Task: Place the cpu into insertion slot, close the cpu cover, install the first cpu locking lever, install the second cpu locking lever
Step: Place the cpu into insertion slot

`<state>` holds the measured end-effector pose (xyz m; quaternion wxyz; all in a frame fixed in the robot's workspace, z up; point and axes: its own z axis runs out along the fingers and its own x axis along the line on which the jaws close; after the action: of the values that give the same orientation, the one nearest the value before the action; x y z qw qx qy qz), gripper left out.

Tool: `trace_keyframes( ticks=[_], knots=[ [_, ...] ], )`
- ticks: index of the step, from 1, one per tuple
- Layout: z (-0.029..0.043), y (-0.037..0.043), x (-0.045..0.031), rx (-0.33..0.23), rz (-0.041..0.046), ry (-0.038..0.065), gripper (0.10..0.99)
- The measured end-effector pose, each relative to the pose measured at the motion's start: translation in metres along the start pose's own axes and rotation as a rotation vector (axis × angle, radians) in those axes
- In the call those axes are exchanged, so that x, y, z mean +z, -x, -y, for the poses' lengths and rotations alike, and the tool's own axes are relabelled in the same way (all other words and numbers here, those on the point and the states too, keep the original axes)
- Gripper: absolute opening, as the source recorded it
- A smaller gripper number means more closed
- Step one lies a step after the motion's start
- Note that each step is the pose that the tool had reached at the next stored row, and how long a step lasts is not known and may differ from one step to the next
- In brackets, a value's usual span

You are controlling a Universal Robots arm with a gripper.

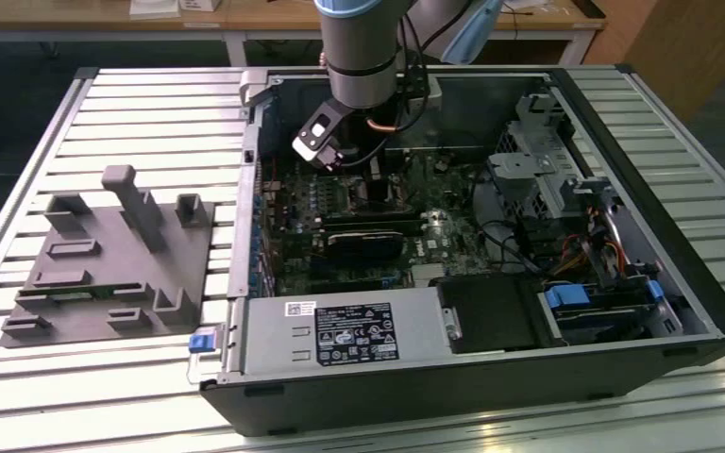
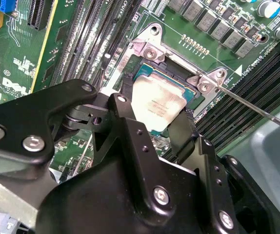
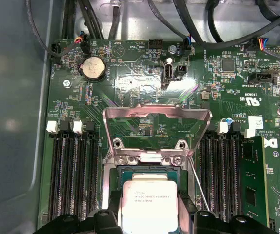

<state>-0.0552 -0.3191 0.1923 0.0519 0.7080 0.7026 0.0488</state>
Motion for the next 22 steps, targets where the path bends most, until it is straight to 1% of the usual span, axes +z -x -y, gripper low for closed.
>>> trace_keyframes(
  ticks=[11,12,16,18,22],
  knots=[
    [0.0000,0.0000,0.0001,0.000,-0.0008,0.000,0.549],
    [0.0000,0.0000,0.0001,0.000,-0.0008,0.000,0.612],
    [0.0000,0.0000,-0.0004,0.000,-0.0009,0.000,0.612],
    [-0.0005,0.0000,-0.0031,0.000,-0.0010,0.000,0.612],
    [-0.0019,0.0000,-0.0130,0.000,-0.0010,0.000,0.612]
  ],
)
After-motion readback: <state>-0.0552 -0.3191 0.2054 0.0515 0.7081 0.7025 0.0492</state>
